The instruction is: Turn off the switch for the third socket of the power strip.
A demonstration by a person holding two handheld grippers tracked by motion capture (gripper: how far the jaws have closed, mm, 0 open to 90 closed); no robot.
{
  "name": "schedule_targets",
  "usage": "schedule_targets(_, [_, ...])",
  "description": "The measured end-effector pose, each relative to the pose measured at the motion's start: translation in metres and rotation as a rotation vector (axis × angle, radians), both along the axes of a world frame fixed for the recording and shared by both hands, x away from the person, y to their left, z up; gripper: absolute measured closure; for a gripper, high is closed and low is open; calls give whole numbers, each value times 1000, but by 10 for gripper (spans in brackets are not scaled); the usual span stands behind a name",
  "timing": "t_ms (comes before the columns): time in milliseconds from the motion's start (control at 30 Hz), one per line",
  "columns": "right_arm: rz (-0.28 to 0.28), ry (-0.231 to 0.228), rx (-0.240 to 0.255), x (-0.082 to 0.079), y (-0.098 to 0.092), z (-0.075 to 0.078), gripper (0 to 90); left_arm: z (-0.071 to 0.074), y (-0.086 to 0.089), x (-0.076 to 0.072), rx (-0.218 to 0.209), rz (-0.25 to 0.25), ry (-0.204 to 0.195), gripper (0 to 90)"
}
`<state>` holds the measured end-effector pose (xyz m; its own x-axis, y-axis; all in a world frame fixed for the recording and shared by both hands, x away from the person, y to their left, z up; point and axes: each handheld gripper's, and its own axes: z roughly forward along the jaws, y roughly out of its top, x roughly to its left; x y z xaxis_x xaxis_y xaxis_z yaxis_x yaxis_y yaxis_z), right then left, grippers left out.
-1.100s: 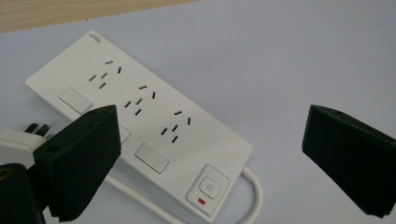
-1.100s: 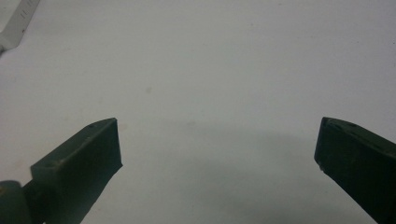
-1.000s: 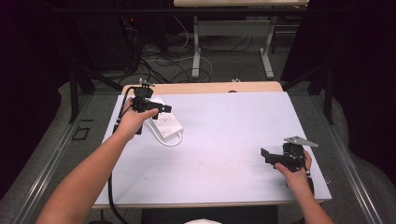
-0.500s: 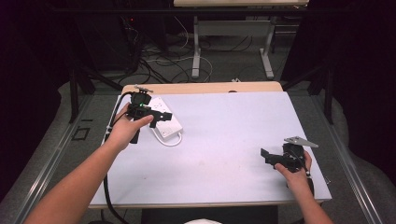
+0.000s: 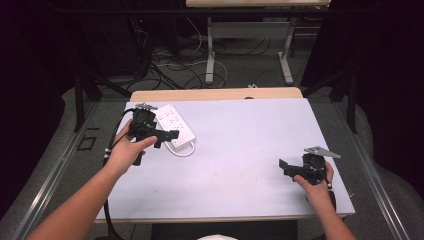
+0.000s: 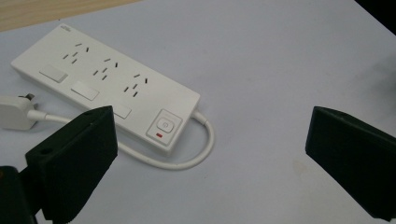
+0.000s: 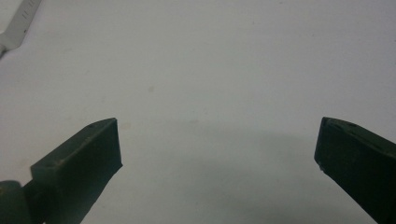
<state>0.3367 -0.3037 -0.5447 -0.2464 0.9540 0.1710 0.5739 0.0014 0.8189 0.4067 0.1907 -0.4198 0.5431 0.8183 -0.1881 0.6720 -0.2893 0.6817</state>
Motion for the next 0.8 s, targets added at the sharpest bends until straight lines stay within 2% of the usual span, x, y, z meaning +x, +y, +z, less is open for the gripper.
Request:
schedule_targets(200, [0, -2, 2, 0, 0, 0, 0, -8, 8, -12, -31, 23, -5, 29])
schedule_targets(467, [-2, -2, 2, -1, 0, 1, 0, -17, 23, -26, -39, 37, 8, 26])
schedule_targets(700, [-1, -2, 2, -1, 1, 1, 0, -32, 38, -35, -83, 74, 5, 8])
schedule_targets(800, [-2, -2, 2, -1, 1, 1, 0, -39, 44, -38, -78, 88, 1, 7])
